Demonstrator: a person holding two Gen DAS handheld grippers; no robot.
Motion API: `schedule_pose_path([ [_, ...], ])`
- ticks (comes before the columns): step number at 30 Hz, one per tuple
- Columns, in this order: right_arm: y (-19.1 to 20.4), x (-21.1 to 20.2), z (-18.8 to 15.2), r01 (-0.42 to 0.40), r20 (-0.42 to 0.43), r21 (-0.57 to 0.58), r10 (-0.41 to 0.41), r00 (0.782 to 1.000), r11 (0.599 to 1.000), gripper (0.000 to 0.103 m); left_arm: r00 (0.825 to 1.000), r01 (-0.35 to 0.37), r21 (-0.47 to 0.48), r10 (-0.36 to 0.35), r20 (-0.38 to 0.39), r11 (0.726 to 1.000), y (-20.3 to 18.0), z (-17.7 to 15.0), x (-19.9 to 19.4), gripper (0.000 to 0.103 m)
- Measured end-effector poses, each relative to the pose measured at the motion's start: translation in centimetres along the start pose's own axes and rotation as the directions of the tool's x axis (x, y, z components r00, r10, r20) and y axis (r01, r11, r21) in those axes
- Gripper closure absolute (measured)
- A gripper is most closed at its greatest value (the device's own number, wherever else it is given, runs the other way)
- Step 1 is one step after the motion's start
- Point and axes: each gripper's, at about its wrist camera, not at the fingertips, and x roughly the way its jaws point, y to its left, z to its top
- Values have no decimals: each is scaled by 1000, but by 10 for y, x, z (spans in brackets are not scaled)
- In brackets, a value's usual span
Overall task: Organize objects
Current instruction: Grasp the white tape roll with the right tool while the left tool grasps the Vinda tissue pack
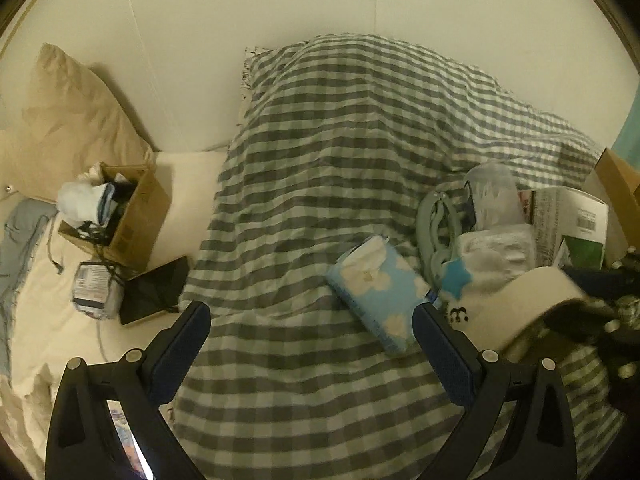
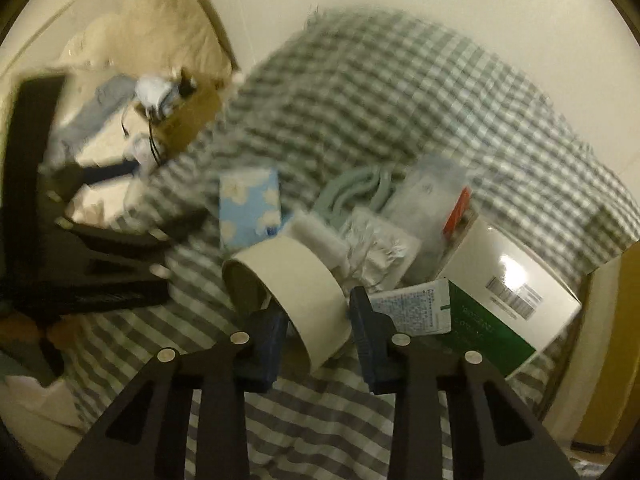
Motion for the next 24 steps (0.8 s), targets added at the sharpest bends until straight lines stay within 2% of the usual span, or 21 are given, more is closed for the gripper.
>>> schedule_pose_path([
  [2, -1, -14, 7, 1, 29, -8, -1, 1000, 1000, 79, 1000, 15, -10, -15, -1, 1000, -2, 3, 5, 0],
  [5, -9, -35, 16, 44, 89, -10, -43, 995, 999, 79, 999, 35, -33, -36, -4, 999, -5, 9, 12, 0],
  [8, -25, -51, 22, 68, 124, 21, -70, 990, 997, 82, 999, 28, -4, -28, -21, 1000, -13, 11, 25, 1],
  [9, -29, -55, 23, 79, 129, 28, -82, 988, 996, 82, 999, 27, 3, -27, -31, 1000, -15, 10, 29, 4],
  [11, -39, -63, 25, 102, 146, 39, -107, 984, 994, 82, 997, 39, 15, -38, -63, 999, -20, 9, 39, 13],
  [13, -45, -72, 25, 121, 168, 41, -126, 978, 992, 82, 993, 67, 30, -64, -95, 997, -26, 9, 48, 28],
  [14, -47, -75, 25, 133, 177, 39, -138, 975, 990, 82, 993, 78, 36, -74, -94, 996, -28, 9, 50, 31],
  [17, -50, -79, 25, 145, 181, 38, -150, 972, 989, 84, 992, 90, 46, -85, -90, 995, -31, 10, 46, 48],
  [19, -51, -82, 23, 148, 176, 35, -152, 973, 988, 86, 989, 110, 20, -107, -100, 994, -27, 13, 41, 65],
  [22, -53, -87, 19, 158, 179, 24, -159, 971, 987, 88, 987, 115, -12, -116, -115, 993, -22, 18, 32, 75],
  [24, -55, -92, 15, 166, 182, 21, -167, 969, 986, 89, 989, 93, 19, -91, -114, 995, -26, 21, 23, 76],
])
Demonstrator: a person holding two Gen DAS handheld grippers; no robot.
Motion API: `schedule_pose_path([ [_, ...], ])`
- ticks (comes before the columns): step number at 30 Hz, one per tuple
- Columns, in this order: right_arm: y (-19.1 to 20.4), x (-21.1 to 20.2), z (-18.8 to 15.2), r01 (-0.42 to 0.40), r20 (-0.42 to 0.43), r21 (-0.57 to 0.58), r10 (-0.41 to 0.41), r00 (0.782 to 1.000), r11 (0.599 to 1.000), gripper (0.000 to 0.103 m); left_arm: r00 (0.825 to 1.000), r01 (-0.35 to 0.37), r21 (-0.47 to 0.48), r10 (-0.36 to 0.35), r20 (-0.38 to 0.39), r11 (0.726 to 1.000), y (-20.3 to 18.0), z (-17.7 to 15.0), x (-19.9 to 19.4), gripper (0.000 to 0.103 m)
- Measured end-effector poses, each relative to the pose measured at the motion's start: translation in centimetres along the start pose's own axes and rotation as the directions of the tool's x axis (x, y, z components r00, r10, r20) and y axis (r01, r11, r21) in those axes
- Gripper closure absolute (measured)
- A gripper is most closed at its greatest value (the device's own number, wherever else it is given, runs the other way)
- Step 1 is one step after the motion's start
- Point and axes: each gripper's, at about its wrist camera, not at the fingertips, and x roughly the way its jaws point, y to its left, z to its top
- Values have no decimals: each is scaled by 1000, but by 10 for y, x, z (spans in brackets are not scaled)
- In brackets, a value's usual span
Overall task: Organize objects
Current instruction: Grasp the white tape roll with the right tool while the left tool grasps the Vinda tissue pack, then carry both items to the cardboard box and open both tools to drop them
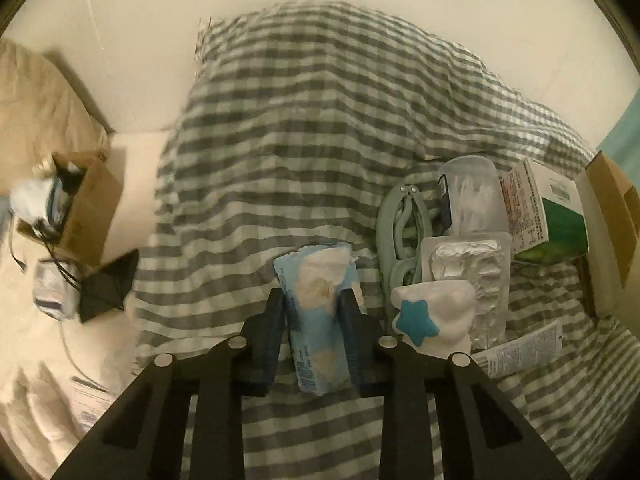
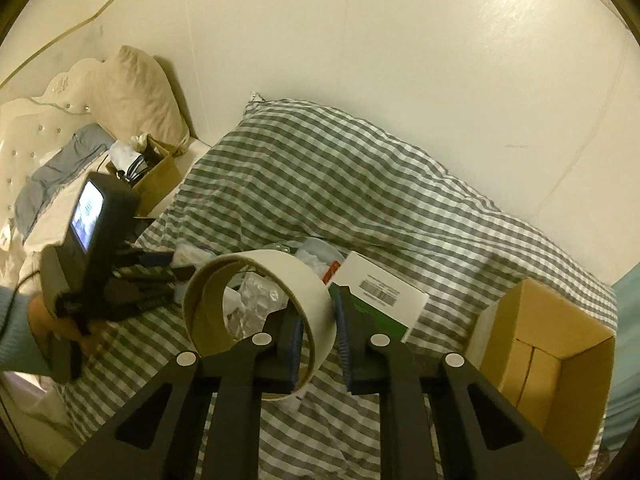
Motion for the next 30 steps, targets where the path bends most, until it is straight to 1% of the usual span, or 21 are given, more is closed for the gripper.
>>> schedule_pose_path([
  [2, -3, -8, -2, 7, 11, -2, -7, 1000, 1000, 91, 1000, -13, 25, 13, -9, 1000, -5, -1, -9, 76],
  [5, -7, -22, -6, 22, 35, -13, -21, 999, 1000, 94, 999, -3, 34, 4, -32, 999, -9, -8, -17, 76],
  [9, -10, -42, -11, 27, 62, -22, -26, 998, 999, 94, 998, -38, 106, 43, -40, 994, -25, -20, -29, 77],
  [16, -13, -65, -23, 20, 90, -35, -16, 996, 999, 97, 997, -58, 133, 65, -49, 989, -33, -31, -54, 79],
  [19, -20, -74, -28, 13, 102, -23, -10, 995, 1000, 97, 997, -76, 140, 78, -6, 987, -38, -28, -72, 79],
  [22, -29, -83, -31, 8, 118, -3, -7, 993, 1000, 97, 997, -57, 124, 50, 59, 991, -48, -19, -100, 79],
  [24, -35, -90, -31, 9, 130, 7, -10, 991, 1000, 97, 993, -44, 131, 28, 118, 990, -63, -11, -123, 79],
  [27, -46, -108, -32, 26, 168, 22, -29, 985, 999, 97, 980, -6, 159, -26, 198, 987, -96, 2, -157, 79],
  [29, -56, -121, -33, 38, 191, 42, -45, 980, 998, 97, 968, 54, 177, -95, 233, 983, -122, 11, -177, 79],
  [30, -63, -129, -33, 44, 204, 57, -55, 977, 997, 97, 961, 73, 189, -120, 250, 979, -136, 16, -185, 79],
])
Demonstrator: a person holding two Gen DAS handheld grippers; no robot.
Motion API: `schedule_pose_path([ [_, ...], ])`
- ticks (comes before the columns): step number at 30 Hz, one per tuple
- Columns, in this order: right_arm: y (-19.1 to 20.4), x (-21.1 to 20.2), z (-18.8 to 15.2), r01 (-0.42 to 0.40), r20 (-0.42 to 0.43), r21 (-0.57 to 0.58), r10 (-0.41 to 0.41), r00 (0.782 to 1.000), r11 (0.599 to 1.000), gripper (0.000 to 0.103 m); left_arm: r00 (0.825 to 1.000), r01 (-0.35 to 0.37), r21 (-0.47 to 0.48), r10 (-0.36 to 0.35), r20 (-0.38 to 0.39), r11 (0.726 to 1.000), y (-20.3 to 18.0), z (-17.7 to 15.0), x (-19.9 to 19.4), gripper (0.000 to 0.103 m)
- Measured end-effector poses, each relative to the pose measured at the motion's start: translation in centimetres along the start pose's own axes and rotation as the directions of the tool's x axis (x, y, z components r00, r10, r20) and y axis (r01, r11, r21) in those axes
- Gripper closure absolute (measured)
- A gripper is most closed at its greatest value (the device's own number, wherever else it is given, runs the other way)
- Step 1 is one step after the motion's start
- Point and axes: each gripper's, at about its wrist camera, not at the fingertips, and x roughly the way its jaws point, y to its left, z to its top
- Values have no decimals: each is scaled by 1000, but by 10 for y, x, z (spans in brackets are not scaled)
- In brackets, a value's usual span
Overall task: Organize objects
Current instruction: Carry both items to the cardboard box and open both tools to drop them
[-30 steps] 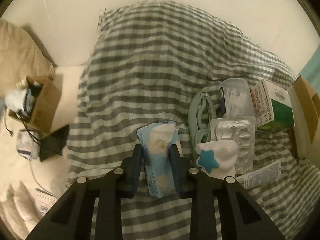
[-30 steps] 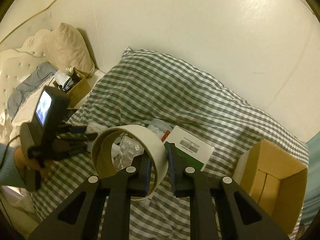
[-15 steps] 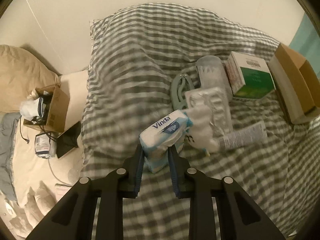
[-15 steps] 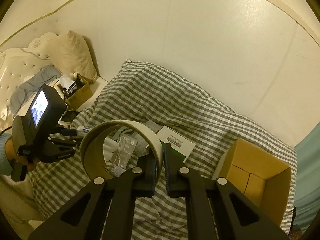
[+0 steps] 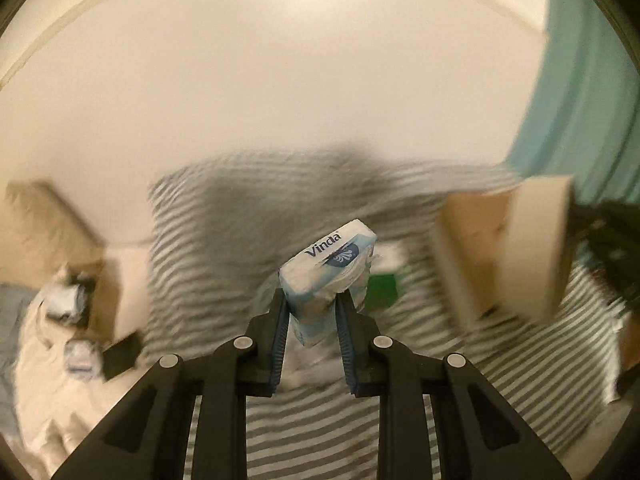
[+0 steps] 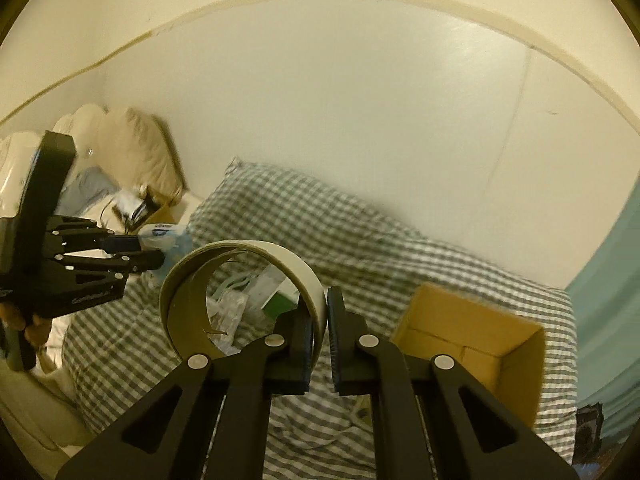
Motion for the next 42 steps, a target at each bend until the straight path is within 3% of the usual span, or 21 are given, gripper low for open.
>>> schedule_pose_path([
  [5, -41, -29, 3, 67, 47, 75, -70, 996, 995, 97, 991, 93, 67, -99, 93, 993, -68, 36, -13, 79],
  [12, -112, -38, -19, 216, 14, 194, -223, 975, 957, 97, 979, 192, 97, -198, 59, 977, -137, 57, 23, 79],
  [17, -153, -13, -47, 295, -83, 238, -283, 956, 925, 97, 972, 234, 118, -236, 1, 965, -169, 61, 61, 79],
  [23, -183, 27, -83, 330, -235, 260, -271, 933, 908, 96, 967, 249, 161, -235, -97, 955, -189, 50, 98, 79],
  [27, -190, 39, -97, 304, -282, 332, -214, 935, 893, 96, 965, 245, 155, -226, -133, 957, -190, 44, 108, 76],
  [28, -192, 40, -100, 298, -281, 341, -206, 937, 892, 94, 964, 247, 156, -225, -144, 956, -189, 45, 111, 71],
  [29, -191, 41, -100, 289, -278, 348, -196, 940, 892, 89, 961, 250, 150, -227, -157, 957, -185, 45, 113, 68],
  [30, -190, 39, -99, 279, -272, 354, -187, 944, 893, 82, 961, 249, 141, -227, -158, 958, -184, 44, 114, 54],
  [31, -189, 38, -98, 276, -270, 355, -184, 945, 893, 62, 961, 249, 129, -228, -157, 960, -182, 44, 111, 39],
  [32, -190, 36, -98, 275, -270, 356, -184, 945, 893, 45, 962, 247, 120, -228, -151, 962, -178, 44, 110, 35],
  [35, -186, 27, -94, 286, -251, 360, -203, 946, 888, 40, 967, 233, 124, -216, -135, 965, -172, 44, 99, 32],
  [42, -156, 7, -66, 299, -193, 284, -251, 949, 911, 29, 983, 183, 112, -178, -54, 977, -135, 45, 60, 13],
])
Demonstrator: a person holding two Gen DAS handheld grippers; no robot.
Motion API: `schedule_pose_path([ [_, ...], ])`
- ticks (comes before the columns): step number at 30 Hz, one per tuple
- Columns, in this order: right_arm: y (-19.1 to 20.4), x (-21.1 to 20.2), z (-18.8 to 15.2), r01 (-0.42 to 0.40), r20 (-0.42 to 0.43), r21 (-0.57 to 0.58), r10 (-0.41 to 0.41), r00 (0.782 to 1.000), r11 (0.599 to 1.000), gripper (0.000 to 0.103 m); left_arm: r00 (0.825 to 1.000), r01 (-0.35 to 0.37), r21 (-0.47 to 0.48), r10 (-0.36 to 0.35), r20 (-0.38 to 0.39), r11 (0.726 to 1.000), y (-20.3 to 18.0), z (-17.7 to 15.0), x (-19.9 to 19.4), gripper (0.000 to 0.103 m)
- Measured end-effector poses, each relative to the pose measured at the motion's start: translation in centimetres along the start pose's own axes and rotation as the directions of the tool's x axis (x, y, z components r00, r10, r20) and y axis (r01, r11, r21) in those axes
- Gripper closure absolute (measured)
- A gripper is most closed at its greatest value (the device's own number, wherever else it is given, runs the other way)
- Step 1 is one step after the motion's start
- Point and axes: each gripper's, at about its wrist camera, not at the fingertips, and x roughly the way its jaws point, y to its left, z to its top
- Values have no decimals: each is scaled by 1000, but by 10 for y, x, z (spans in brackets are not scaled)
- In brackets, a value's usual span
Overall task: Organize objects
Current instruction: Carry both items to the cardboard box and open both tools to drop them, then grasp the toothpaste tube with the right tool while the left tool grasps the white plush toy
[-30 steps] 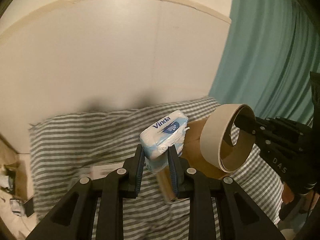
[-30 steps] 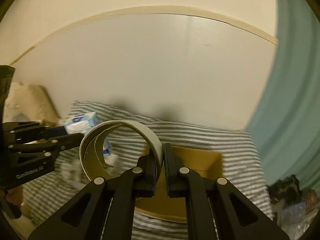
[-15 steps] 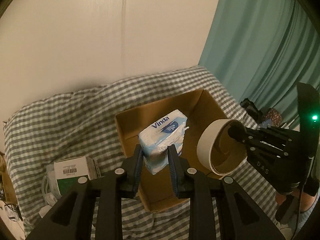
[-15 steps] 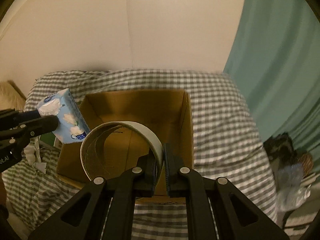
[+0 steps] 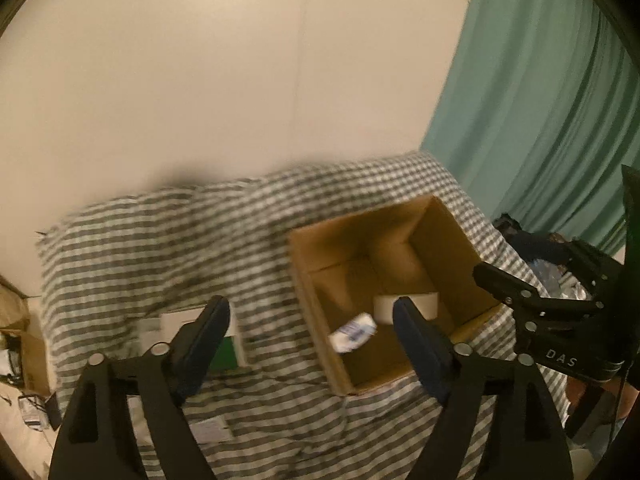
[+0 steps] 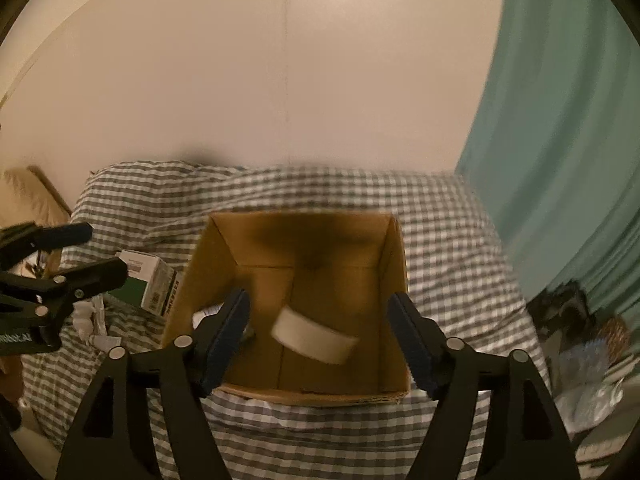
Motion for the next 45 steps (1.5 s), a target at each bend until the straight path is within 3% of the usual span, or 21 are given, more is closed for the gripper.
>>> schedule_pose_path([
  [5, 42, -23, 6, -31, 69, -76, 36, 997, 997, 17, 997, -54, -73, 58, 57, 996, 50, -11, -27, 5],
  [12, 136, -46, 12, -141, 118, -224, 171, 978, 964, 12, 981, -173, -195, 187, 58, 965, 139, -42, -47, 4],
  [15, 168, -41, 7, -190, 95, -273, 223, 970, 943, 12, 972, -218, -241, 233, 34, 946, 178, -62, -49, 4],
  [20, 211, -6, -8, -280, -28, -320, 286, 958, 905, 12, 959, -279, -291, 280, -39, 915, 232, -97, -42, 4],
  [25, 243, 31, -33, -334, -123, -364, 311, 943, 869, 12, 949, -315, -274, 301, -93, 909, 250, -127, -27, 4],
  [34, 283, 89, -61, -403, -254, -431, 320, 913, 807, 17, 963, -254, -116, 240, -123, 960, 226, -158, -2, 4],
  [39, 300, 123, -81, -458, -386, -442, 297, 873, 771, 28, 965, -229, -85, 214, -154, 970, 222, -170, 12, 4],
  [45, 317, 147, -99, -494, -480, -472, 257, 839, 731, 36, 958, -240, -80, 223, -179, 968, 222, -175, 19, 4],
])
